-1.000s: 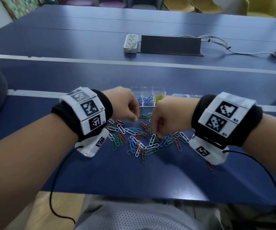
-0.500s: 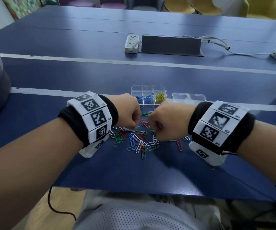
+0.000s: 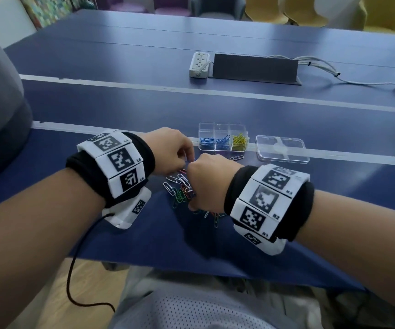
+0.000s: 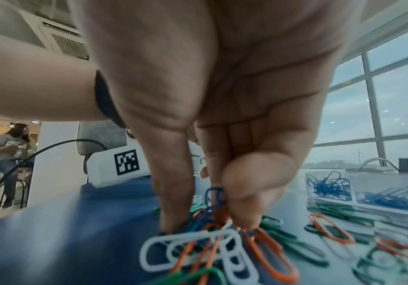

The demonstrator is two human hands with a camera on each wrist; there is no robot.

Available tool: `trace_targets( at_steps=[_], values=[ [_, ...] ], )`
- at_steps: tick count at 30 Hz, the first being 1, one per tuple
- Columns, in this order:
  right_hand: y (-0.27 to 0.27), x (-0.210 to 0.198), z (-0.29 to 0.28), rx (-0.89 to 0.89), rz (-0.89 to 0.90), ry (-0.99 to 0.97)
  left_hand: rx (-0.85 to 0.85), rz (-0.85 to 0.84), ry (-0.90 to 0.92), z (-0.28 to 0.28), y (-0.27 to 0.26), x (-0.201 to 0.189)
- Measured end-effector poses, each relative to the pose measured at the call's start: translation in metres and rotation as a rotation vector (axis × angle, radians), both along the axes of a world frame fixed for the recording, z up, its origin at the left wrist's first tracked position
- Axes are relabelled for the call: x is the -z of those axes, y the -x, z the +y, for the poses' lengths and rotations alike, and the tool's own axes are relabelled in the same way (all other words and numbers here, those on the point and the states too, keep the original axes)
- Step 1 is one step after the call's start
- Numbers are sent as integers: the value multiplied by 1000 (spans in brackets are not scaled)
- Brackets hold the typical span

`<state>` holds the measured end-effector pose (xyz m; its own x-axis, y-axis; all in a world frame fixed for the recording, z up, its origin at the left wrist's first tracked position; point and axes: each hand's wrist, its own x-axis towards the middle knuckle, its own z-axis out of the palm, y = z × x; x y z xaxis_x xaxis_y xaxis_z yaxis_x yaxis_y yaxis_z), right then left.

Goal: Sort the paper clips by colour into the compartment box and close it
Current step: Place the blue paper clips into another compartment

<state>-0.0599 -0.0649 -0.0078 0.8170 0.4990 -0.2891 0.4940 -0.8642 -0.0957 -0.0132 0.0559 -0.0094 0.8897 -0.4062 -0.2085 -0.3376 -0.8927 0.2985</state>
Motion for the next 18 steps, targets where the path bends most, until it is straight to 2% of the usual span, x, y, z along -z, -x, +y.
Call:
trace_targets(
  at_steps=[6, 10, 14, 18],
  values=[
    [-9, 0, -3, 23, 4, 62, -33, 27, 59, 4, -3, 3],
    [-18, -1, -10, 118, 48, 3, -60, -12, 62, 2, -7, 4],
    [-39, -13, -26, 270, 65, -160, -109, -56, 159, -5, -16, 5],
    [-66, -18, -47, 452, 199, -410, -181, -90, 247, -15, -29, 3]
  ],
)
